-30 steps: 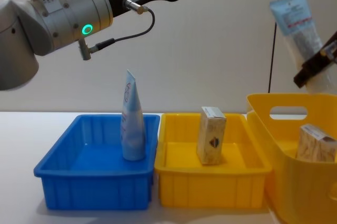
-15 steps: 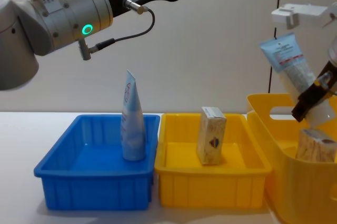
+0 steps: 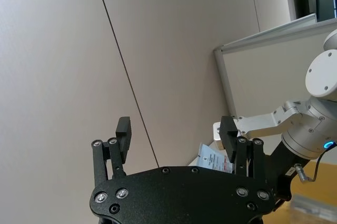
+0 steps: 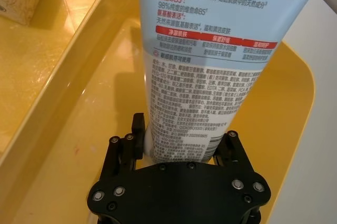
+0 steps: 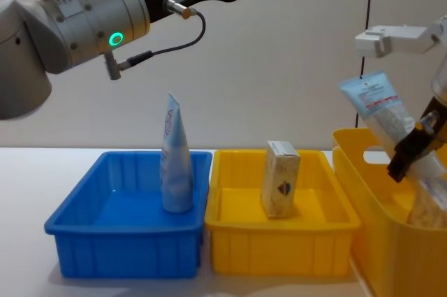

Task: Bimanual collaborative sorting of washing and personal care products

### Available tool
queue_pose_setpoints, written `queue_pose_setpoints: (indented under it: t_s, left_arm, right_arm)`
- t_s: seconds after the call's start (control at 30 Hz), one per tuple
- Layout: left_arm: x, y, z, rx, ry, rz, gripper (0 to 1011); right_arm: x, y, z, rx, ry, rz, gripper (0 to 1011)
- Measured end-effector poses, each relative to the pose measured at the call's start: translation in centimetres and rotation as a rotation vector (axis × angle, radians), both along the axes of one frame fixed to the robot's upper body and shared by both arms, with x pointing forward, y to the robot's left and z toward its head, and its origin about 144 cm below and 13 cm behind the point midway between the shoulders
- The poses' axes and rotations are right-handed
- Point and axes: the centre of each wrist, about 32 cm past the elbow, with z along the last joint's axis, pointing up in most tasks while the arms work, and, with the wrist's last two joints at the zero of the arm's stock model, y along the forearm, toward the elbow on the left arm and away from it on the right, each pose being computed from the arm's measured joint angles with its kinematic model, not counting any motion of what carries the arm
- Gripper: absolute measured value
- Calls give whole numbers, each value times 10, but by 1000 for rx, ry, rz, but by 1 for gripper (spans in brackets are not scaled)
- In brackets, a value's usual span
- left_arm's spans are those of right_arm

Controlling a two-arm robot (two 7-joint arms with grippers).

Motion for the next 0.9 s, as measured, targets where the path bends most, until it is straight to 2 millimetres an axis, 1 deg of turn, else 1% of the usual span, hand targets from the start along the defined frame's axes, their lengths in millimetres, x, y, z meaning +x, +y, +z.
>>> queue_pose_setpoints:
  t_s: [0.07, 0.1, 0.17, 0.2, 0.23, 0.33, 0.37, 0.43, 0.47, 0.9]
  left_arm:
    - [0, 0, 0, 0, 0, 0, 1001]
    - [0, 0, 0, 0, 0, 0, 1001]
    - [0, 0, 0, 0, 0, 0, 1001]
    - [0, 0, 0, 0, 0, 0, 1001]
    - [0, 0, 0, 0, 0, 0, 1001]
    - [0, 0, 0, 0, 0, 0, 1001]
    - [0, 0, 0, 0, 0, 0, 1001]
    - [0, 0, 0, 0, 0, 0, 1001]
    - [0, 0, 0, 0, 0, 0, 1001]
    - [0, 0, 0, 0, 0, 0, 1001]
  right_arm:
    - [0, 0, 0, -1, 2, 0, 632]
    - [0, 0, 0, -1, 3, 0, 683]
    - [1, 0, -1, -2, 5, 0, 726]
    - [1, 1, -1, -3, 7, 0, 786]
    - [1, 1, -1, -3, 8, -1, 825]
    - [1, 1, -2, -4, 11, -1, 881]
    - [1, 1, -2, -5, 12, -1, 933]
    - [1, 1, -2, -5, 13, -1, 957]
    - [1, 1, -2, -5, 14, -1, 996]
    - [2, 2, -3, -7, 19, -2, 1003]
